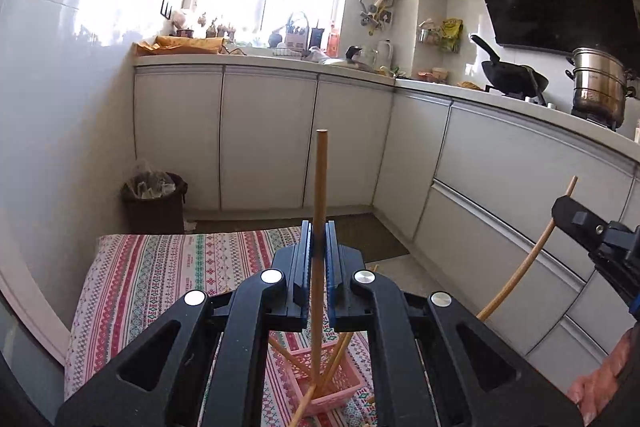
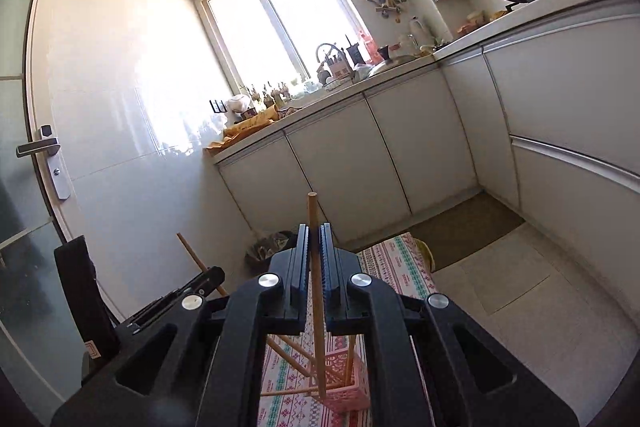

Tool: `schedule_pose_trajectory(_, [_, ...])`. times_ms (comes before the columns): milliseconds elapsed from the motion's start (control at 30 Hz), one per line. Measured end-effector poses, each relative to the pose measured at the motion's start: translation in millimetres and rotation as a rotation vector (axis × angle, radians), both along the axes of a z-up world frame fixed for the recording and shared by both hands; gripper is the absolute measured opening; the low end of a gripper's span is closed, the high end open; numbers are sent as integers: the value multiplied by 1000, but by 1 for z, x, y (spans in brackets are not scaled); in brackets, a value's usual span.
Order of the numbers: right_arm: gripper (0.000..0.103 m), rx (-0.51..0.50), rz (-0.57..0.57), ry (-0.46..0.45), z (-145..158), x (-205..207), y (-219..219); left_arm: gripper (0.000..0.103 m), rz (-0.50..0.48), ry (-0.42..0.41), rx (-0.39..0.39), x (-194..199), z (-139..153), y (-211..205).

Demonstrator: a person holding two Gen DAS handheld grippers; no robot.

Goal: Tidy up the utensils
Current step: 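Carry both chopsticks over the pink basket and open the left tool, then lower the right tool's chopstick into the pink basket and open it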

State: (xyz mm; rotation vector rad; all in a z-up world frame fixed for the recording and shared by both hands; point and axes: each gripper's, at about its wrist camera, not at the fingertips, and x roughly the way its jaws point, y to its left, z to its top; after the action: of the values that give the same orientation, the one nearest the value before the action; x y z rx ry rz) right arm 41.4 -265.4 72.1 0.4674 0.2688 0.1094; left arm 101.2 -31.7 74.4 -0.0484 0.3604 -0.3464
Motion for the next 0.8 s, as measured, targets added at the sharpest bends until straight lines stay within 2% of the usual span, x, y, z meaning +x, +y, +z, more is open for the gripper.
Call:
schedule_pose_trajectory(100, [6, 1, 1, 19, -13, 19, 3, 7, -5, 72, 27, 15, -18, -3])
schedule_pose_trajectory(133, [6, 3, 1, 25, -17, 24, 4, 15, -1, 82, 12, 14, -19, 0])
schedule_pose_trajectory(200, [6, -4, -1, 34, -24, 32, 6, 27, 20, 65, -33, 4, -13, 13])
schedule_pose_trajectory(267, [6, -25, -2, 39, -28, 37, 10, 31, 41, 34, -99, -13, -1, 33])
schedule_pose_trajectory(300, [6, -36, -5, 40, -29, 39, 12, 38, 55, 21, -126, -21, 6, 42])
schedule_pose_trajectory(333, [6, -47, -7, 38, -30, 41, 15, 46, 74, 5, -144, -29, 14, 51])
schedule_pose_trajectory(467, [6, -61, -7, 28, -31, 45, 22, 58, 152, -60, -191, -59, 37, 82])
schedule_pose_trajectory(567, [6, -82, -10, 15, -33, 47, 29, 61, 197, -73, -215, -74, 38, 100])
schedule_pose_trajectory(700, [6, -90, -3, 6, -37, 54, 37, 61, 224, -50, -202, -75, 35, 110])
schedule_pose_trajectory(800, [6, -111, 4, 40, -44, 59, 47, 61, 232, -42, -196, -75, 34, 115])
